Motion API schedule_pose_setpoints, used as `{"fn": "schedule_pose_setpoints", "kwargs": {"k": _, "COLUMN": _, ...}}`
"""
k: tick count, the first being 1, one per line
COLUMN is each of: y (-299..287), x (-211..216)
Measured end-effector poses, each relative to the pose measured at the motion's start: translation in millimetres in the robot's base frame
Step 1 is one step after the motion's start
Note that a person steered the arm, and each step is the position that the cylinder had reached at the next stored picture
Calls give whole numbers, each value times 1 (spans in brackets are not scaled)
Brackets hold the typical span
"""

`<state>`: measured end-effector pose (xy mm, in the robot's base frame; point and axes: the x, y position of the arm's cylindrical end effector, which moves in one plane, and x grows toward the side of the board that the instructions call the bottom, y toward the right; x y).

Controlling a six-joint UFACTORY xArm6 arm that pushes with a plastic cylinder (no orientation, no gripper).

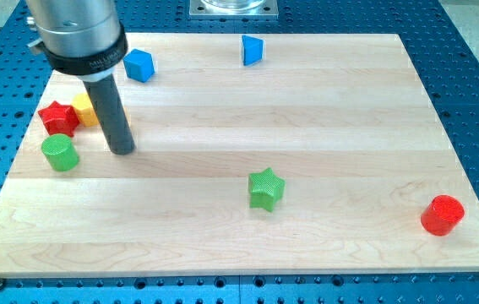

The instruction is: Push the yellow heart to the right of the red star

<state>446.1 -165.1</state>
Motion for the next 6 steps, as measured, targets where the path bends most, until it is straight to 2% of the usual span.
{"fn": "schedule_pose_setpoints", "kwargs": {"k": 1, "y": 5, "x": -2}}
{"fn": "schedule_pose_setpoints", "kwargs": {"k": 2, "y": 30, "x": -22}}
{"fn": "schedule_pose_setpoints", "kwargs": {"k": 4, "y": -25, "x": -36}}
{"fn": "schedule_pose_setpoints", "kwargs": {"k": 5, "y": 15, "x": -36}}
{"fn": "schedule_pose_setpoints", "kwargs": {"k": 6, "y": 143, "x": -35}}
